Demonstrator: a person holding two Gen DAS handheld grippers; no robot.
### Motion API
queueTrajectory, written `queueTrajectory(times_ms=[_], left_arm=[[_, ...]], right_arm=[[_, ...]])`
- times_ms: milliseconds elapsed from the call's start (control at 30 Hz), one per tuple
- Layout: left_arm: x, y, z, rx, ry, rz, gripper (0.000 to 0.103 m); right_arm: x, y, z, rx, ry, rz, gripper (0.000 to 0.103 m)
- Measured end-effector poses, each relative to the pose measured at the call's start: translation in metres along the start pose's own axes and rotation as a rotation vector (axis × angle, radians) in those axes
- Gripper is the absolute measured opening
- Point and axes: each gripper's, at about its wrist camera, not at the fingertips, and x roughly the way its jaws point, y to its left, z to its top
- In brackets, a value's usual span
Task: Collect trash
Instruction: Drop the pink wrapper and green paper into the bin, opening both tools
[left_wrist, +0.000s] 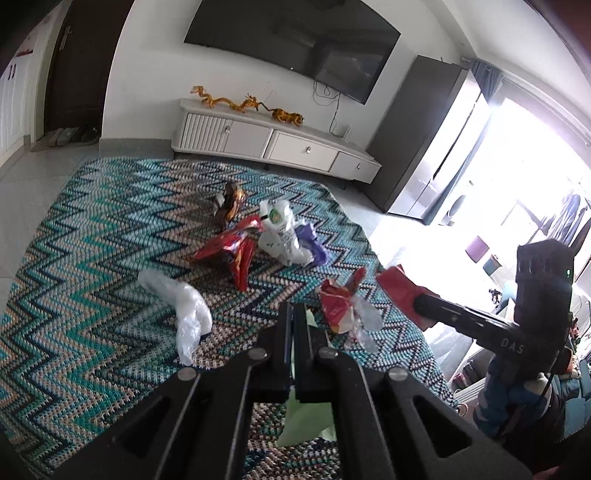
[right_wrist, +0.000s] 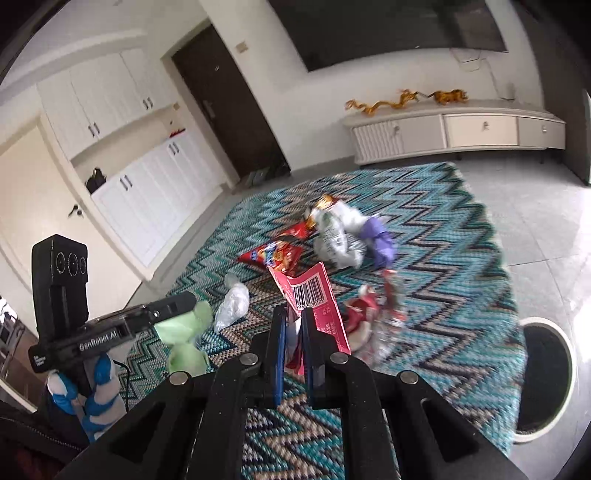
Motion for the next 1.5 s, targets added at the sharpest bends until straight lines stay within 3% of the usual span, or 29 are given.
queueTrajectory(times_ms=[367,667,1000,1333,1500], left_arm=[[0.017,-0.082,0.04,0.133,-0.015,-0.07,0.0],[0.089,-0.177,0.074,0.252,0.046,-0.149,0.001],[0.215,-0.264,0.075,0.346,0.162,-0.152,0.001],[0.321,-0.277,0.055,0.321,0.301,-0.131,0.003],[0.352,-0.282,0.043,0.278,0.363,-0.162,0.004]], right_arm=[[-0.084,-0.054,-0.014,0.103,-0.149,-0.119,0.008],[-0.132,-0.134,-0.028,0.271,-0.228,-0.242,0.008],[-0.119,-0.218,-0.038,0.414,-0.18,-0.311,0.009],[-0.083,-0.29,-0.052,0.487,-0.078,-0.369,0.014],[-0.071,-0.309,-0.058,0.512,-0.053,-0.405,0.028]])
